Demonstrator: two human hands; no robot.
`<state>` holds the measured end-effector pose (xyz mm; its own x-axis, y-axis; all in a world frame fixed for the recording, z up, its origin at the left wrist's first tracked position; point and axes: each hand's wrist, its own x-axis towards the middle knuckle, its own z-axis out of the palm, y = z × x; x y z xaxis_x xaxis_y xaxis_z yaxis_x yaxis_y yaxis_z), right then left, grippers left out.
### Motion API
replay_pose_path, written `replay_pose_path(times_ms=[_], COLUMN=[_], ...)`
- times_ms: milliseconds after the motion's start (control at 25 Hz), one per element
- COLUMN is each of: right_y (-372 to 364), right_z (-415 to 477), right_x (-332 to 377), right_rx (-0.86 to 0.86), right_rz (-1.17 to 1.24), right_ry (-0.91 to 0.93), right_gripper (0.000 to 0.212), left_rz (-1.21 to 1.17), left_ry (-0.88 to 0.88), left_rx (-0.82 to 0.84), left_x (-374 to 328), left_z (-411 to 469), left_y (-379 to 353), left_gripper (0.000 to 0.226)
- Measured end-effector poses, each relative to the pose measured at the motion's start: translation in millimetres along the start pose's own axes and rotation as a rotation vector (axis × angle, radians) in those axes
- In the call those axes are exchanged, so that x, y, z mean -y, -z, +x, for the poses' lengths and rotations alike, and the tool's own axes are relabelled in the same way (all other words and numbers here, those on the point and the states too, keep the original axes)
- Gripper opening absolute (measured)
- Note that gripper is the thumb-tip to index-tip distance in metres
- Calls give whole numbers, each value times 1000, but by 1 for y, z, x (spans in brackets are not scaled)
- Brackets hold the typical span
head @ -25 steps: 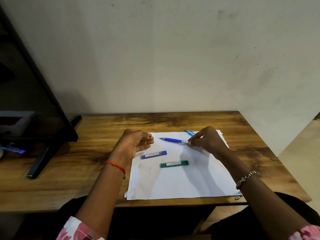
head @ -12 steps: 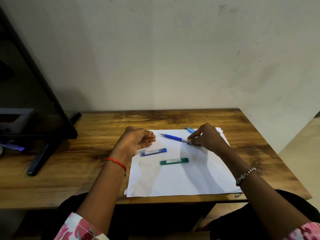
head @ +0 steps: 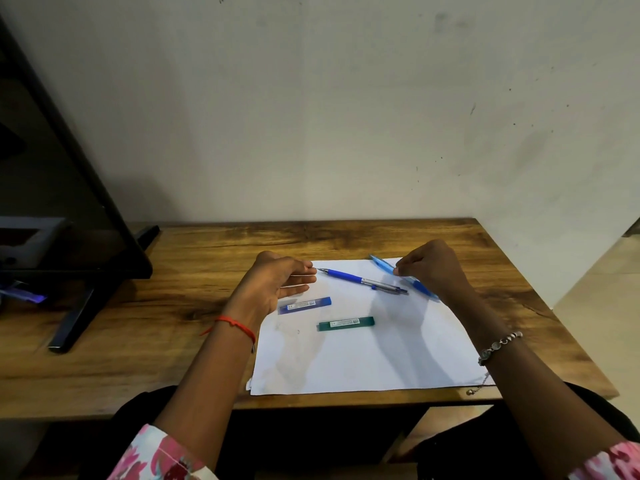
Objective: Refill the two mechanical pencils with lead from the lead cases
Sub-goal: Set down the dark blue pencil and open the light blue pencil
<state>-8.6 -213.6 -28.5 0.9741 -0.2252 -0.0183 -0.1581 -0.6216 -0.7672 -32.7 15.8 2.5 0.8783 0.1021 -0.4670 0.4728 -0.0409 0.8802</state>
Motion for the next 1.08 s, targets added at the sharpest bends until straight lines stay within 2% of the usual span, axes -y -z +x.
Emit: replay_pose_path(times_ms=[240, 360, 480, 600, 680, 840, 1000, 1080], right_y=[-8, -3, 15, 23, 16, 1, 0, 4], right_z=[14, 10, -3, -21, -32, -43, -45, -46], right_x=[-17, -10, 11, 31, 38, 48, 51, 52], right_rx=[6, 29, 91, 300, 433, 519, 515, 524], right_rz=[-194, -196, 127, 548, 628, 549, 433, 374], right_ry=[-75, -39, 38, 36, 41, 79, 120, 164], right_gripper=[30, 24, 12, 6, 6, 5, 11, 7], left_rz=[21, 8, -10, -131, -199, -285, -248, -277], left_ry=[-37, -57, -114, -188, -198, -241, -294, -289], left_rx=[14, 28, 77, 229, 325, 423, 342, 316], left_x=[1, 1, 1, 0, 0, 0, 3, 3], left_z=[-1, -2, -3, -7, -11, -17, -17, -17], left_y=[-2, -3, -5, -11, -17, -22, -25, -26], left_gripper=[14, 12, 10, 16, 23, 25, 21, 15])
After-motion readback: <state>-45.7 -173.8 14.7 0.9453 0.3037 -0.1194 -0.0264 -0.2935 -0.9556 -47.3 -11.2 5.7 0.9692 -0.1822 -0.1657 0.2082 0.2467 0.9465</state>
